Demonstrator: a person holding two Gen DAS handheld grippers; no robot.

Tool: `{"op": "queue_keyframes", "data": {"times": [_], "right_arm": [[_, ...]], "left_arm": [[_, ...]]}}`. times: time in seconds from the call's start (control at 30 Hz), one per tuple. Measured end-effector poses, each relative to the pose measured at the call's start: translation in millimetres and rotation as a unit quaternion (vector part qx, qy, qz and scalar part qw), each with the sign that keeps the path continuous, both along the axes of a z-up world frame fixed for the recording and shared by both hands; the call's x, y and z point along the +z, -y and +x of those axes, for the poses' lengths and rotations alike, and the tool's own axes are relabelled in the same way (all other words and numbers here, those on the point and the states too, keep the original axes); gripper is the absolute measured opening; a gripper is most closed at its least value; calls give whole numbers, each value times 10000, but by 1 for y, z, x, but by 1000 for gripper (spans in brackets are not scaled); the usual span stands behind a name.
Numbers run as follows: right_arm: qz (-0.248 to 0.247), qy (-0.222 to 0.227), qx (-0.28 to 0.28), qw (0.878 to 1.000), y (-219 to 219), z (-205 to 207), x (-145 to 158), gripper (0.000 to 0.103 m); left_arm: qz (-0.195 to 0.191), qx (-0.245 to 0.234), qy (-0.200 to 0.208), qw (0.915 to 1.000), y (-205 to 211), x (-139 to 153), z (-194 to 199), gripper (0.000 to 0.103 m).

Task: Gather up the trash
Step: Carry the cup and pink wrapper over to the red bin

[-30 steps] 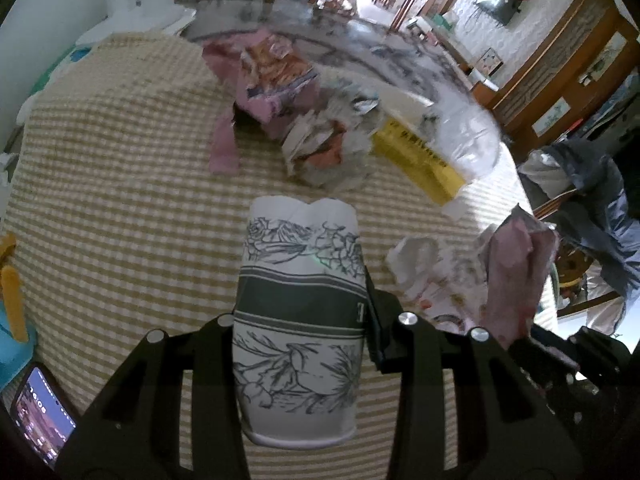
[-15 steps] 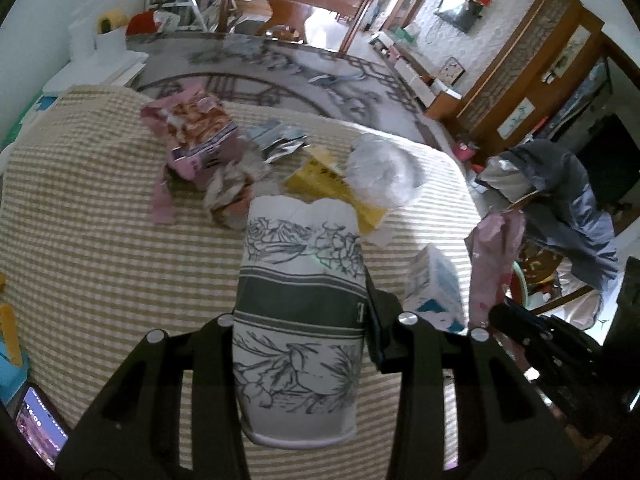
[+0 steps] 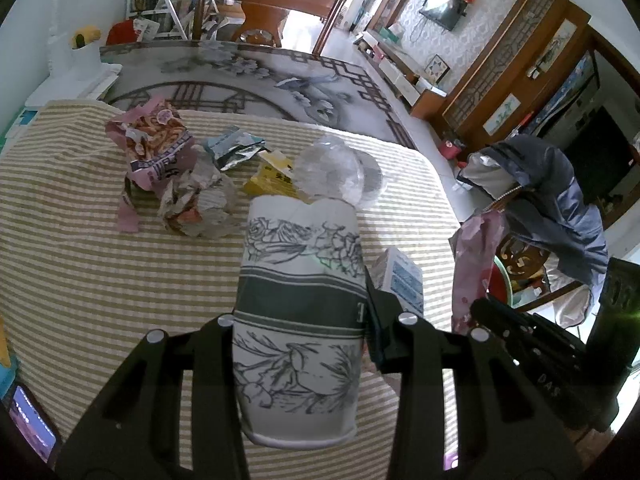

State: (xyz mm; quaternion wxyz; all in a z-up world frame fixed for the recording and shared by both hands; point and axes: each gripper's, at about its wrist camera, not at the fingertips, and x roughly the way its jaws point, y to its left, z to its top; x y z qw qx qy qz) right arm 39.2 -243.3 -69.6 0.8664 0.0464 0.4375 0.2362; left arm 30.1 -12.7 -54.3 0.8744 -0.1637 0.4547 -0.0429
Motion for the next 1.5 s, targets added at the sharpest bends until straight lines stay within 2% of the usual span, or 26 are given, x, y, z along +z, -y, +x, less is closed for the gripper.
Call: {"op": "queue_keyframes", "data": {"times": [0.33,1.0,1.2,1.5], "right_arm": [[-13,-6,-20,10000,19,10,0,13],[23,-48,-138,9999,101,52,-3,13],[64,-123,-374,9992,134,61,-7,13],[248,-265,-1008,9942,200,67,-14,13]], "left_arm": [[-35,21,42,10000,24,3,9,37],[1,-102,33,9999,100,3,51,37],[12,-315,4,9995,135,4,66,37],[97,-833,-8,9965,192,6,84,37]]}}
